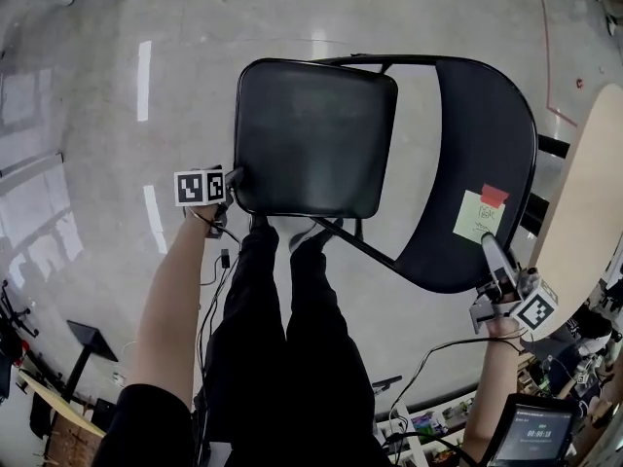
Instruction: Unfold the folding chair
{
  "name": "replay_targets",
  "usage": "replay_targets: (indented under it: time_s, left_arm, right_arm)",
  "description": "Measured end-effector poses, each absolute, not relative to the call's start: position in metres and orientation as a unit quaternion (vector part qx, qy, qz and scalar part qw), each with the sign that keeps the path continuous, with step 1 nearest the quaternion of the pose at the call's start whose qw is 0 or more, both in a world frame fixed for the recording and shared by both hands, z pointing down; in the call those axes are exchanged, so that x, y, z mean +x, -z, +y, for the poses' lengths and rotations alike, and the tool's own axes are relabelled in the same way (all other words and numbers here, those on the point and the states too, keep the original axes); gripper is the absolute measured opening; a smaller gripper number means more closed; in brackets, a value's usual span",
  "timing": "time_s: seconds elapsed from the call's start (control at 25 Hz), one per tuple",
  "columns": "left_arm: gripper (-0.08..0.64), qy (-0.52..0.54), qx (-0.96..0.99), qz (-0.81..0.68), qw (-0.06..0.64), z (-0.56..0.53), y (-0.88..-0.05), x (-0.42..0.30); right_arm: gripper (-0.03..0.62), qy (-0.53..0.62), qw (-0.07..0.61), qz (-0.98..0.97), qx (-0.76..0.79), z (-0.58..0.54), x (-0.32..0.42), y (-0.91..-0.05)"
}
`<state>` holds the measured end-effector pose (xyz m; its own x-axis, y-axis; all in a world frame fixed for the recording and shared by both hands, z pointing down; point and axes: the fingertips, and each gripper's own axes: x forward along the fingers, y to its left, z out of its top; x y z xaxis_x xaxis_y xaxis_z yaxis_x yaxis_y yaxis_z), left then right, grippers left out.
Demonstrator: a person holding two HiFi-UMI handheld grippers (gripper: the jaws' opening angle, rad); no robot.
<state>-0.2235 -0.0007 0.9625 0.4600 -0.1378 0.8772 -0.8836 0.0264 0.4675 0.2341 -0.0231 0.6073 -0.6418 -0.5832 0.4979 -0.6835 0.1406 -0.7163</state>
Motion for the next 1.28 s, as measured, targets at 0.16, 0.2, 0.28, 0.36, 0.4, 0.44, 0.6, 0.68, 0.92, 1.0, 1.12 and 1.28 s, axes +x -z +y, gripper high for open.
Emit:
replay_targets:
  time_s: [0.16,0.2,0.28,0.36,0.4,0.44,0.6,0.68,0.92,1.0,1.12,1.28]
  left_arm:
    - [0.265,-0.347,0.632,-0.398,0.567,-0.007,-0.917,-0.221]
    - [0.257,-0.344,0.635,-0.397,0.566,-0.006,-0.904,-0.22]
    - [0.248,-0.344,0.644,-0.393,0.56,-0.003,-0.877,-0.22]
    - [0.232,-0.348,0.654,-0.381,0.553,0.006,-0.854,-0.217]
    - [0.228,-0.348,0.659,-0.373,0.553,0.013,-0.843,-0.214]
    - [0.227,-0.345,0.663,-0.366,0.555,0.02,-0.832,-0.21]
    - [0.227,-0.322,0.674,-0.343,0.569,0.051,-0.786,-0.19]
    - [0.227,-0.317,0.684,-0.332,0.567,0.058,-0.764,-0.182]
    - [0.219,-0.314,0.728,-0.309,0.525,0.054,-0.711,-0.167]
    - [0.216,-0.313,0.741,-0.306,0.509,0.048,-0.694,-0.166]
    - [0.216,-0.305,0.756,-0.31,0.488,0.035,-0.667,-0.168]
    - [0.213,-0.278,0.772,-0.319,0.474,0.022,-0.639,-0.161]
  right_arm:
    - [0.119,-0.519,0.042,-0.743,0.421,-0.022,0.23,-0.604]
    - [0.12,-0.522,0.04,-0.74,0.422,-0.021,0.23,-0.604]
    - [0.119,-0.518,0.047,-0.737,0.432,-0.02,0.23,-0.607]
    - [0.118,-0.498,0.066,-0.738,0.451,-0.022,0.23,-0.612]
    - [0.12,-0.489,0.078,-0.737,0.461,-0.021,0.23,-0.615]
    - [0.12,-0.481,0.089,-0.733,0.472,-0.019,0.23,-0.617]
    - [0.12,-0.47,0.109,-0.712,0.51,-0.004,0.239,-0.617]
    - [0.12,-0.466,0.111,-0.701,0.528,0.001,0.245,-0.614]
    - [0.13,-0.471,0.168,-0.664,0.556,0.009,0.25,-0.626]
    - [0.132,-0.472,0.171,-0.656,0.564,0.011,0.251,-0.628]
    - [0.14,-0.455,0.168,-0.659,0.575,0.008,0.25,-0.625]
    - [0.166,-0.408,0.139,-0.673,0.601,-0.005,0.268,-0.601]
